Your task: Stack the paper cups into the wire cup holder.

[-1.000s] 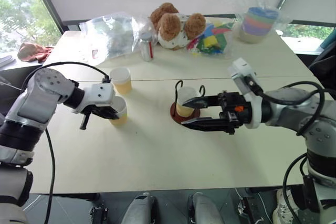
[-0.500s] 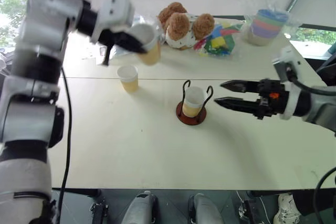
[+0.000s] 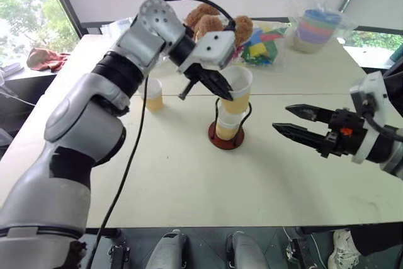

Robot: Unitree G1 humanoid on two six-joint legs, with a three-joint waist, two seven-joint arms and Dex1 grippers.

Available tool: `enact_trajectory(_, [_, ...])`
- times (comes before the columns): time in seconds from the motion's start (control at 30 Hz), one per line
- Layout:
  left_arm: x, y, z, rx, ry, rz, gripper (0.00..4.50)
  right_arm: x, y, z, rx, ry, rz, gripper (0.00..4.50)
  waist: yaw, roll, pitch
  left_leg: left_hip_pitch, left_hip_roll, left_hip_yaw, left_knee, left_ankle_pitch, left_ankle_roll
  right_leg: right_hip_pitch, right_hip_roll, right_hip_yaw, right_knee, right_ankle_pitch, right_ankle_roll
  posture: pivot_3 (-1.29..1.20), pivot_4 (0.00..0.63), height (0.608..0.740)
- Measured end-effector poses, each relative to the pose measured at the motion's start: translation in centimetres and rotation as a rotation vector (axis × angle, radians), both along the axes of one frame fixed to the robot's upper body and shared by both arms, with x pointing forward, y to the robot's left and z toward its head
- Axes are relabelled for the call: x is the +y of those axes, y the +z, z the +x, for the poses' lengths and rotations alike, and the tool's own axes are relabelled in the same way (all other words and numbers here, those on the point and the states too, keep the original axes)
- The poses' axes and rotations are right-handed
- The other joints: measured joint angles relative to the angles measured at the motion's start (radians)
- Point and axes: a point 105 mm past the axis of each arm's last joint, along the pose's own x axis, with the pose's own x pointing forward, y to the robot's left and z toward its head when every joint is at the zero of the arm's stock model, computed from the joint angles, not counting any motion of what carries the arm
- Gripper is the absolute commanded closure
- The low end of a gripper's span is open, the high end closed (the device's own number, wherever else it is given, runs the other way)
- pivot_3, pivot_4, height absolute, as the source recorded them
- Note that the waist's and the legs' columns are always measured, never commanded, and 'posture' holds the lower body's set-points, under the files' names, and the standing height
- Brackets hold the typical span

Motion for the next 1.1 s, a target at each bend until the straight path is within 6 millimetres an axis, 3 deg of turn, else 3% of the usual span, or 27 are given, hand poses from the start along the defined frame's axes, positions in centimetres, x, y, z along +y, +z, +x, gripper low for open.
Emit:
enact_trajectory(0.23, [-0.7, -1.2, 0.4, 0.016, -0.002, 0.012, 4.48, 0.1, -0.1, 0.0, -0.006, -0.027, 0.019, 1.55, 0.000, 0.000, 0.000, -0.001, 0.000, 0.000, 0.000, 0.000, 0.000, 0.000, 0.000, 0.000, 0.000, 0.000, 0.000, 0.00, 0.150, 0.740])
enact_trajectory(0.33, [-0.8, -1.5, 0.5, 0.021, 0.007, 0.020, 3.71, 0.1, 0.2, 0.1, -0.026, -0.040, 0.030, 1.55, 0.000, 0.000, 0.000, -0.001, 0.000, 0.000, 0.000, 0.000, 0.000, -0.001, 0.000, 0.000, 0.000, 0.000, 0.000, 0.00, 0.150, 0.740])
enact_trajectory(0.53, [-0.8, -2.3, 1.0, 0.008, 0.021, 0.056, 0.78, 0.1, 0.3, 0.1, -0.038, -0.048, 0.044, 1.55, 0.002, 0.000, 0.000, -0.001, 0.000, 0.000, 0.000, 0.000, 0.000, -0.001, 0.000, 0.000, 0.000, 0.000, 0.000, 0.00, 0.150, 0.740])
enact_trajectory(0.67, [-1.4, -1.0, 1.0, 0.014, 0.029, -0.007, 0.78, 0.2, 0.3, 0.1, -0.040, -0.047, 0.050, 1.55, 0.001, -0.001, 0.001, -0.002, 0.000, 0.000, 0.000, 0.000, 0.000, -0.001, 0.000, 0.000, 0.000, 0.000, 0.000, 0.00, 0.150, 0.740])
enact_trajectory(0.8, [-1.2, 2.4, 1.0, -0.035, 0.050, -0.105, 0.78, 0.6, 0.3, 0.1, -0.037, -0.023, 0.053, 1.55, -0.001, -0.001, 0.001, -0.002, 0.000, 0.000, 0.000, 0.000, 0.001, -0.001, 0.000, -0.001, 0.000, 0.000, 0.000, 0.00, 0.150, 0.740])
enact_trajectory(0.9, [1.0, 4.1, 2.3, -0.092, 0.162, -0.148, 0.78, 1.7, 1.7, 0.0, -0.076, 0.051, 0.078, 1.55, -0.009, 0.000, 0.000, -0.001, 0.000, 0.001, 0.000, 0.000, 0.001, -0.002, 0.001, 0.000, 0.001, 0.000, 0.000, 0.00, 0.150, 0.740])
enact_trajectory(1.0, [5.5, 4.2, 4.1, -0.138, 0.336, -0.138, 0.78, 3.7, 2.9, -0.8, -0.099, 0.185, 0.044, 1.55, -0.014, 0.000, 0.000, 0.000, 0.002, 0.000, 0.000, 0.000, 0.001, -0.003, 0.002, 0.000, 0.002, 0.000, 0.000, 0.00, 0.150, 0.740])
enact_trajectory(1.1, [10.3, 2.2, 5.7, -0.114, 0.529, -0.105, 0.04, 5.4, 2.5, -1.5, -0.068, 0.304, -0.007, 1.55, -0.017, -0.001, 0.000, -0.001, 0.002, 0.000, -0.001, 0.000, 0.000, -0.003, 0.002, -0.001, 0.002, 0.000, 0.000, 0.00, 0.150, 0.740])
